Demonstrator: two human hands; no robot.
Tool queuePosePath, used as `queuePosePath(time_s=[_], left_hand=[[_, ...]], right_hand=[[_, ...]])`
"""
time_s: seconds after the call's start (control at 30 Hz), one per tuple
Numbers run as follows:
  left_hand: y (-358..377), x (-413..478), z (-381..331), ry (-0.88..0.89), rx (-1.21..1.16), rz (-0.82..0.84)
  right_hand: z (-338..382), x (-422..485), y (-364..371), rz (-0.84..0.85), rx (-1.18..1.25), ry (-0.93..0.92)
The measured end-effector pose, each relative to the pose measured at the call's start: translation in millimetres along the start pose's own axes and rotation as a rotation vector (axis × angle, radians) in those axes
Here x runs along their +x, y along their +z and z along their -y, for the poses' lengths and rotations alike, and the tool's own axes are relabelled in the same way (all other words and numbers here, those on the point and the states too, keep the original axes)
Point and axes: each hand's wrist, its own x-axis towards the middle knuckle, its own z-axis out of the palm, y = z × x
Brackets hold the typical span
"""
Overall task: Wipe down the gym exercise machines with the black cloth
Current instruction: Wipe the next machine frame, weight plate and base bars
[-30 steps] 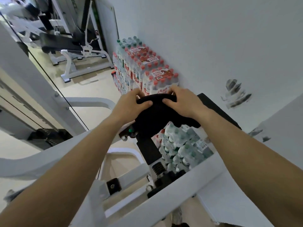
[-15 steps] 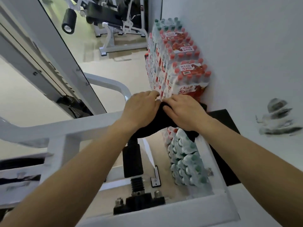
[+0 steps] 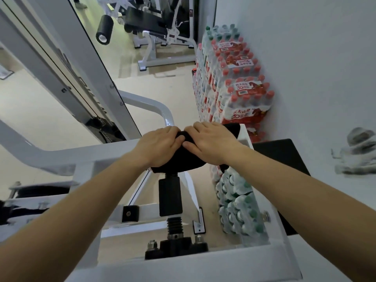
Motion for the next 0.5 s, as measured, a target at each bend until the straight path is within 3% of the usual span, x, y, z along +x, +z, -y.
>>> queuePosePath(time_s=[0.3, 0.5], left_hand=[[4.4, 31.6, -63.6, 0.220, 0.086, -0.046], [6.5, 43.6, -71.0, 0.335, 0.140, -0.058]], right_hand=[[-72.9, -39.5, -16.8, 0.151, 0.003, 0.032], [-83.1, -47.7, -18.1, 0.219, 0.062, 0.114]])
